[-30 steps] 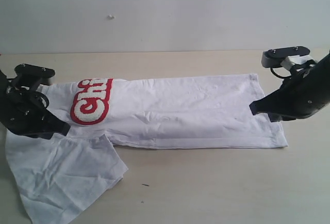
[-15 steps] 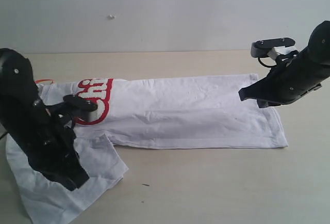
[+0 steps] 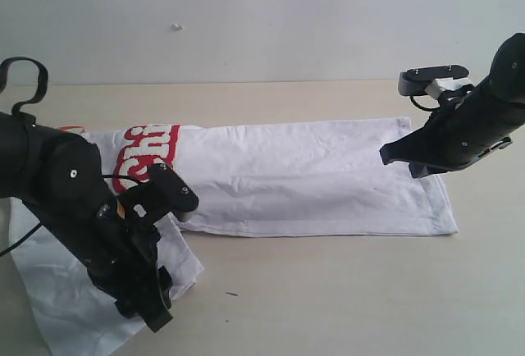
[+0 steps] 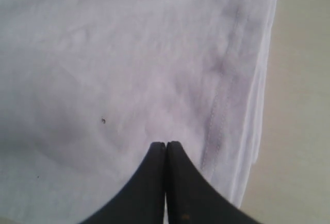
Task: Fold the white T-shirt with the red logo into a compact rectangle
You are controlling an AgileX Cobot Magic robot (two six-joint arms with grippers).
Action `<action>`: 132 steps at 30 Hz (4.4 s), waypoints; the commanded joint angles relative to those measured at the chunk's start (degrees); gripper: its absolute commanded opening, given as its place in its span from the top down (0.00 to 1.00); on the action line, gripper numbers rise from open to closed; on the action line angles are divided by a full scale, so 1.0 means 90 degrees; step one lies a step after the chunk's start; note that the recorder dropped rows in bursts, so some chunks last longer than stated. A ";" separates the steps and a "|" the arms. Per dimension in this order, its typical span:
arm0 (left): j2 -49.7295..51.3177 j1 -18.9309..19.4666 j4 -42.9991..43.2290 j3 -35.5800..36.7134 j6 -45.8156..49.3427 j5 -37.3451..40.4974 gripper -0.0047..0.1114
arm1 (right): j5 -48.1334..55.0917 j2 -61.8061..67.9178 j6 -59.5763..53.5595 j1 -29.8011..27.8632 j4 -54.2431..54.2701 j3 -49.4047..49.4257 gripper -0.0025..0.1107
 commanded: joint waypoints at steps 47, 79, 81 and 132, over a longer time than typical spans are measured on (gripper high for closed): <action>-0.0550 -0.0045 0.4130 -0.0793 0.2429 -0.0202 0.96 | 0.0206 0.0004 -0.0175 0.0005 0.0149 -0.0045 0.98; 0.0169 0.0823 0.4950 -0.0884 -0.0794 -0.2209 0.71 | -0.0017 0.0004 -0.0215 0.0005 0.0163 -0.0045 0.98; 0.0182 0.0699 0.4548 -0.0884 -0.0794 -0.2091 0.88 | -0.0017 0.0004 -0.0215 0.0005 0.0163 -0.0045 0.98; 0.0482 0.4199 -0.0264 -0.2195 -0.1864 0.0230 0.44 | 0.0176 0.0004 -0.0173 0.0005 0.0503 -0.0045 0.98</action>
